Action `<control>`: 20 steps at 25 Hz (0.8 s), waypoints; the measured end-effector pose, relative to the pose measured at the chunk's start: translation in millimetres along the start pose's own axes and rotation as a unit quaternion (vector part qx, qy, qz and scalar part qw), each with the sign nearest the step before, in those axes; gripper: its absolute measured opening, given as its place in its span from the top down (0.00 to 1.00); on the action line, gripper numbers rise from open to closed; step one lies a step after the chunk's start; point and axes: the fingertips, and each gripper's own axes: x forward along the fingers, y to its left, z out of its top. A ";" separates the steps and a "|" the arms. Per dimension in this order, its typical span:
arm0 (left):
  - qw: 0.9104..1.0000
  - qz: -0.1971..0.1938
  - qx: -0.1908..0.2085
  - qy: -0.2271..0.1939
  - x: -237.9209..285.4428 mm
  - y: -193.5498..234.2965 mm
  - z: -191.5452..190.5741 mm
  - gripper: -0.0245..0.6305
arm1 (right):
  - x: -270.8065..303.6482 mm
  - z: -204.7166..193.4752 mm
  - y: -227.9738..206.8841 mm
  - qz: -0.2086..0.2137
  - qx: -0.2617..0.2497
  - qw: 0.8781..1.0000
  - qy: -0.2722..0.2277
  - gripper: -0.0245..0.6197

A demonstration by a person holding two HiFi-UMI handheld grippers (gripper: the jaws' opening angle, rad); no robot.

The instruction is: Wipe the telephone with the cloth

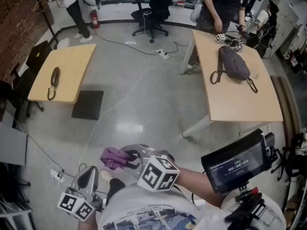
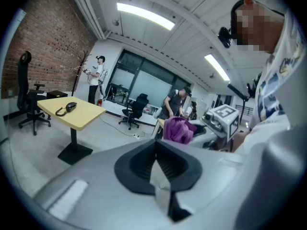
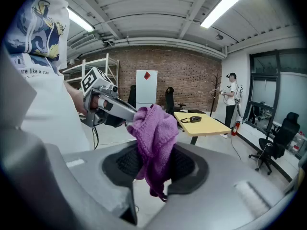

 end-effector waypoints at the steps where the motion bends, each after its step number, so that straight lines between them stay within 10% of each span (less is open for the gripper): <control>1: 1.000 0.000 0.001 0.000 -0.1 1.3 0.4 0.96 | 1.2 0.6 -0.6 -0.001 -0.001 1.000 0.000 0.76; 20: 1.000 0.005 0.004 -0.005 25.0 -0.1 5.7 0.96 | -6.9 -17.9 -26.9 -0.003 0.019 1.000 0.007 0.75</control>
